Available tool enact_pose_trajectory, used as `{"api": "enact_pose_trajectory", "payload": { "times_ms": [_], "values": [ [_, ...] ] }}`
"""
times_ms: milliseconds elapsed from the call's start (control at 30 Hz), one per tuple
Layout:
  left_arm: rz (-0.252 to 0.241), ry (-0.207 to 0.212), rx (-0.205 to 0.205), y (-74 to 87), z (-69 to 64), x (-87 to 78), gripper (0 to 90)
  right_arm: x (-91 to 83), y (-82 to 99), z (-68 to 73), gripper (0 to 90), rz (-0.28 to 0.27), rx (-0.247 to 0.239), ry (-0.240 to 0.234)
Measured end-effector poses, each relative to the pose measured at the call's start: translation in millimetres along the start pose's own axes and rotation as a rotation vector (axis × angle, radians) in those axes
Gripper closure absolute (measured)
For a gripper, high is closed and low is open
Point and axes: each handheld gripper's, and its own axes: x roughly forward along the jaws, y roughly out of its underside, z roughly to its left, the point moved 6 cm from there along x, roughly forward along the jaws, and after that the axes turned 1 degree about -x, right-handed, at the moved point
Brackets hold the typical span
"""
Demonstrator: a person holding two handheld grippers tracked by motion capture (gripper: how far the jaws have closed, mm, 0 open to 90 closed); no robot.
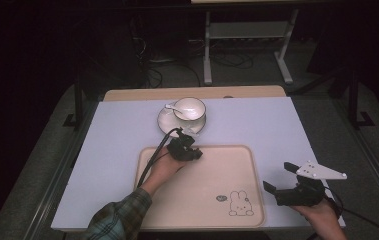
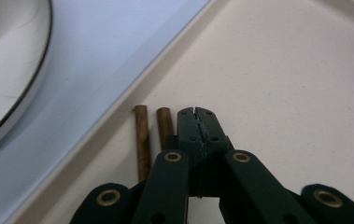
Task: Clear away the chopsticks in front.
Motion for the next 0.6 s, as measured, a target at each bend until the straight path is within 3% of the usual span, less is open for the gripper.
{"api": "enact_pose_trajectory", "payload": {
  "times_ms": [600],
  "values": [
    [0.017, -0.050, -0.074, 41.2, 29.5, -41.8, 89.4, 0.4, -0.4, 1.2, 0.2, 0.001, -0.002, 0.000]
  ]
}}
